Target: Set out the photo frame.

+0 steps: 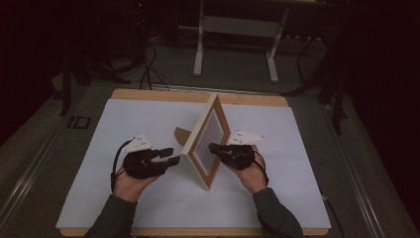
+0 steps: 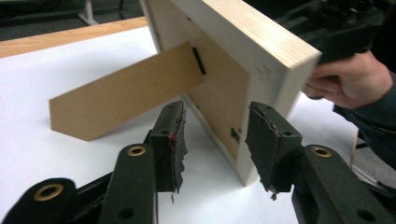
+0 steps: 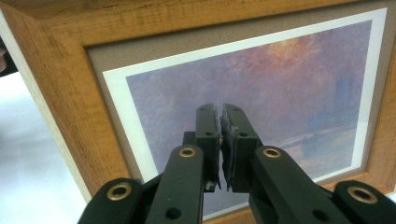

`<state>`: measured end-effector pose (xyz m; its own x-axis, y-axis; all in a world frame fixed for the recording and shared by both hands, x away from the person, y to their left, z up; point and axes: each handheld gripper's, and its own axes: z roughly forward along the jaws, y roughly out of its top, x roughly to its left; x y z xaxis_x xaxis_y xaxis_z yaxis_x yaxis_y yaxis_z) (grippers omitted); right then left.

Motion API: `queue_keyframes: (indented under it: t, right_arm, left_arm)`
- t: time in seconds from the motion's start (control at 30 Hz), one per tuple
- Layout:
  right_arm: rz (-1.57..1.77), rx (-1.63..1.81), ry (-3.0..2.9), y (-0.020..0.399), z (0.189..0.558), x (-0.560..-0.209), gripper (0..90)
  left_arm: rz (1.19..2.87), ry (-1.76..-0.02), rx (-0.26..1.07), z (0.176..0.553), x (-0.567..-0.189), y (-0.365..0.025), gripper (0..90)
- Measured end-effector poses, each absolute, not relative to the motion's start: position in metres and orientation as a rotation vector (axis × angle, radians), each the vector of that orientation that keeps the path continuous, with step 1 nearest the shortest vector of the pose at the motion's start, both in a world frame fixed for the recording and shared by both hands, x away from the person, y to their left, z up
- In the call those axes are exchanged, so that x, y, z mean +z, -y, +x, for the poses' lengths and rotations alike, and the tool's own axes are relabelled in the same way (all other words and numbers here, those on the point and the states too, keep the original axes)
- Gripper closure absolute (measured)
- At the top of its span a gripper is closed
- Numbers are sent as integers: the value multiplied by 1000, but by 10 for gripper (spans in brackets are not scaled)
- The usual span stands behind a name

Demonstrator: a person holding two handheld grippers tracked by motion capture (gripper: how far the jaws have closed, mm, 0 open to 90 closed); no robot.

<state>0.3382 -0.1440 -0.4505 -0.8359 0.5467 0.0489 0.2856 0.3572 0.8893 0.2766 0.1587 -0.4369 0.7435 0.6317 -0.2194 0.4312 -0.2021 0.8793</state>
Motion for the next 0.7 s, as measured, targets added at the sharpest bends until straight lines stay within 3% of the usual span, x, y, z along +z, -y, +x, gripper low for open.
queue_keyframes:
  t: [0.53, 0.7]
  right_arm:
    - [737, 1475, -2366, 140, 338, -450, 846]
    - [737, 1476, -2364, 141, 338, -449, 843]
  left_arm:
    - [1815, -829, 243, 263, -427, -133, 408]
    - [1815, -843, 269, 266, -422, -120, 399]
